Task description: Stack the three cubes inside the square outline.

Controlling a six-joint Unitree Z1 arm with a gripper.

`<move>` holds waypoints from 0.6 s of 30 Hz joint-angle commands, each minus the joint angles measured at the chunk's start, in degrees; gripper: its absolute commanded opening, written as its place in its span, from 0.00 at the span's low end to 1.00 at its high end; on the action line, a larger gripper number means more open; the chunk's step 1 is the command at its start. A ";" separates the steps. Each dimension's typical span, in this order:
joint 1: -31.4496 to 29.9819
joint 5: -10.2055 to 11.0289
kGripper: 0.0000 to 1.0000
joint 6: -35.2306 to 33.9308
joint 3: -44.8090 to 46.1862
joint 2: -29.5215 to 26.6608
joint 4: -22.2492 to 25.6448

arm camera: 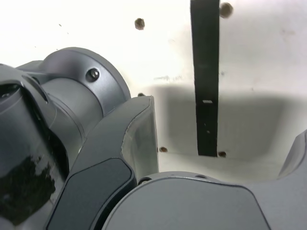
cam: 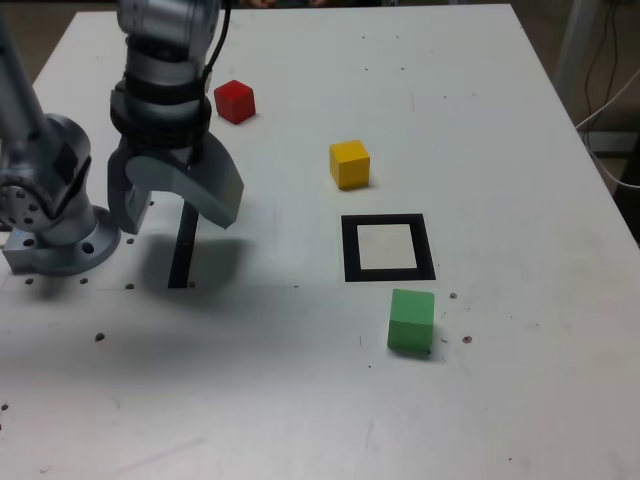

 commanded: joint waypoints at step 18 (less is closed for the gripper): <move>2.76 1.71 0.99 1.50 -7.73 1.28 5.82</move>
